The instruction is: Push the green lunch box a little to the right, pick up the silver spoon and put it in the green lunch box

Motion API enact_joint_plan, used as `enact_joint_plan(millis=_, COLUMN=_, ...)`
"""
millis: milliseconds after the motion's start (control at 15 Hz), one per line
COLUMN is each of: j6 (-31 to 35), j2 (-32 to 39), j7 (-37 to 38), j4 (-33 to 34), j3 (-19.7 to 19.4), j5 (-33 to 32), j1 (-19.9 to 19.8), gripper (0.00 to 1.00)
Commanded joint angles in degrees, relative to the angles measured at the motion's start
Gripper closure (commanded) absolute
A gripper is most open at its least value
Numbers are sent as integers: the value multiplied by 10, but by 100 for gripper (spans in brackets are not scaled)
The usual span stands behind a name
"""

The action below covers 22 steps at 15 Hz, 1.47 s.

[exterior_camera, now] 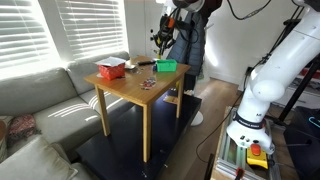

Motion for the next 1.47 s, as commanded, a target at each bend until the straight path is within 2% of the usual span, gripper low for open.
enact_joint_plan(millis=0, j6=-54, j2=4, j7=49, j4=49, j3=-13, j5=60, j1=-18, gripper=94)
enact_joint_plan(millis=467, j6=-76, j2=70, j7=132, j4=117, j3=-52, j5=154, j1=-44, gripper=94)
enact_joint_plan(millis=733, j6=-77, j2=107, j7=181, j4=133, j3=-69, j5=207, j1=-50, gripper=94)
enact_joint_plan(millis=1133, j6=-57, j2=126, j7=317, j4=122, j3=-73, j5=189, j1=-59, gripper=95)
enact_joint_plan(millis=1400, j6=-49, j2=130, j7=349, j4=113, j3=-79, j5=199, j1=-60, gripper=97)
